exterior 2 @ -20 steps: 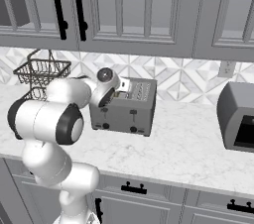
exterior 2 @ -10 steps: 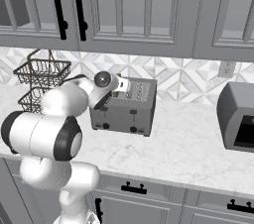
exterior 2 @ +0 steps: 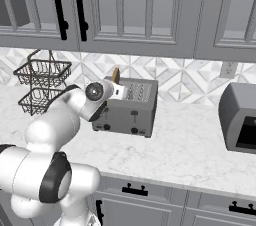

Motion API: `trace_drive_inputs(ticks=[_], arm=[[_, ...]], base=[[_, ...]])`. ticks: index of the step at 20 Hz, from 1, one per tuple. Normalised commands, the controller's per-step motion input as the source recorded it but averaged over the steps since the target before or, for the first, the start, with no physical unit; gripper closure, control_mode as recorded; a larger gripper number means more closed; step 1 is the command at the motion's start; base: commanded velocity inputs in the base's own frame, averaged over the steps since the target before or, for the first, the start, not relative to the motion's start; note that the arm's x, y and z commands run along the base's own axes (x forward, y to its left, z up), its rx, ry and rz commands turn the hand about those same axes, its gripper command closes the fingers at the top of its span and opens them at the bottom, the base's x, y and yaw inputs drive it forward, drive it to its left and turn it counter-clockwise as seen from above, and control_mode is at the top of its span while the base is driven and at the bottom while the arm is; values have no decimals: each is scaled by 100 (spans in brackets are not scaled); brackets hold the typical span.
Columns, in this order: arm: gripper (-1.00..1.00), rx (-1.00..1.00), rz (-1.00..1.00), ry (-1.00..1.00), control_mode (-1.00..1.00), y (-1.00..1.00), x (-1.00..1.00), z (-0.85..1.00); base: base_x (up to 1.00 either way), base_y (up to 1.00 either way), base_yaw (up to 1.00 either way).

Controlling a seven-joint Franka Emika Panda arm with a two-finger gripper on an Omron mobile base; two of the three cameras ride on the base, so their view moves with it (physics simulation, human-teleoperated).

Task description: Start the toaster. Once the lever pops up, take the bread to the plate on the dining counter.

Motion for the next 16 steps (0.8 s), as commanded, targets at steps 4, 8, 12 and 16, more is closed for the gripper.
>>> trace_drive_inputs(ticks=[4, 8, 12, 16], arm=[[100, 8, -1, 4, -100, 15, -65, 64], [100, 10, 0, 15, -100, 8, -97, 60], [100, 7, 0, 18, -100, 9, -100, 74], [100, 2, 0, 17, -100, 7, -100, 89]], base=[[0, 0, 0], [0, 0, 0], [0, 0, 0], [0, 0, 0]])
